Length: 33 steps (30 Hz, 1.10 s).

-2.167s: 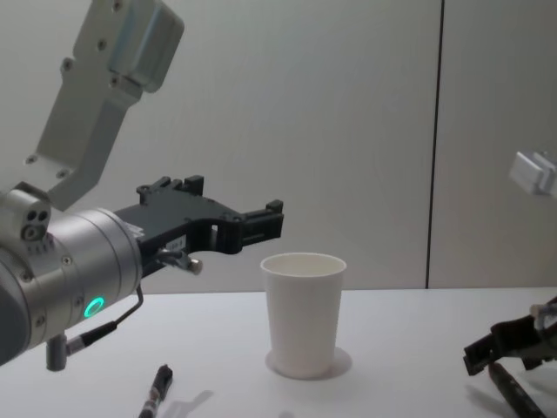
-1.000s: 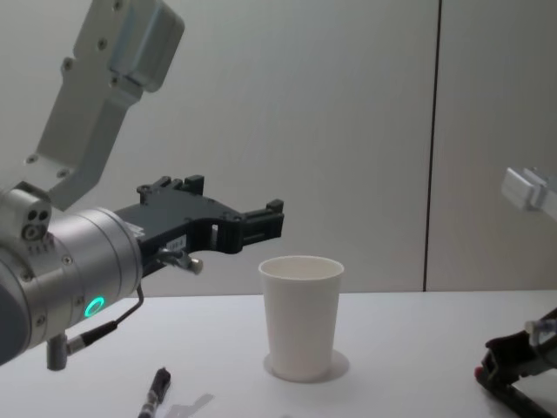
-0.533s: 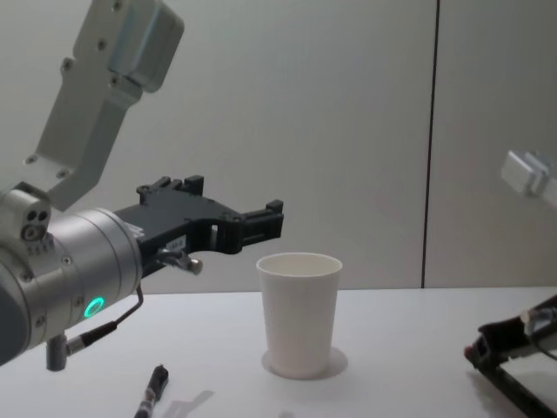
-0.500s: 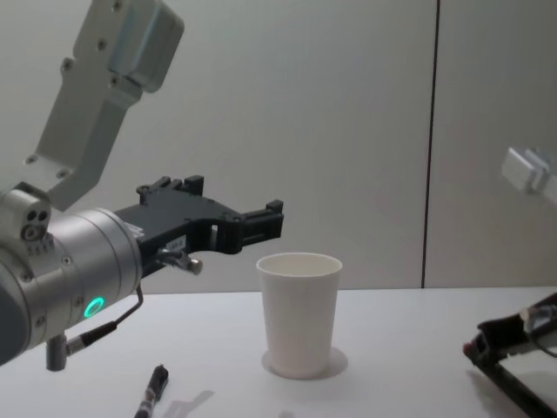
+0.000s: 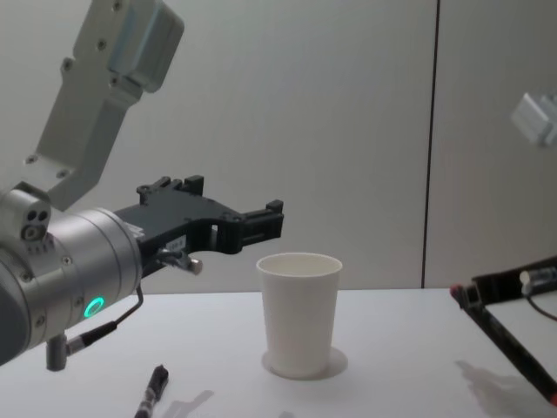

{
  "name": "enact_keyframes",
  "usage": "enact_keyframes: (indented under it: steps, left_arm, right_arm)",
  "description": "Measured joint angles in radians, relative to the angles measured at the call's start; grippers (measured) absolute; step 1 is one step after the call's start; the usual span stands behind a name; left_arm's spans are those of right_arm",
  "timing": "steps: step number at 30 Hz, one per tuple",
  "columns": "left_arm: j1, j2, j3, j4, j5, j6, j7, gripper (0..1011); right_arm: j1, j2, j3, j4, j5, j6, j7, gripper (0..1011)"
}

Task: Place the pen into the pen holder.

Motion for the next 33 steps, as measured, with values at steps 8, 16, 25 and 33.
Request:
enact_keyframes:
  steps: [8,16,25,33]
  left_arm:
    - [0.0,0.0,0.0,0.0,0.0,0.0,0.0,1000]
    - [0.0,0.0,0.0,0.0,0.0,0.0,0.0,1000]
    - [0.0,0.0,0.0,0.0,0.0,0.0,0.0,1000]
    - [0.0,0.0,0.0,0.0,0.0,0.0,0.0,1000]
  right_arm:
    - [-0.03,0.014,0.005,-0.041,0.0,-0.113,0.003,165]
    - [-0.06,0.027,0.008,-0.071,0.001,-0.241,0.004,165]
    - [-0.089,0.037,0.01,-0.088,-0.008,-0.405,0.004,165]
    - [-0.104,0.039,0.008,-0.084,-0.024,-0.566,0.005,165]
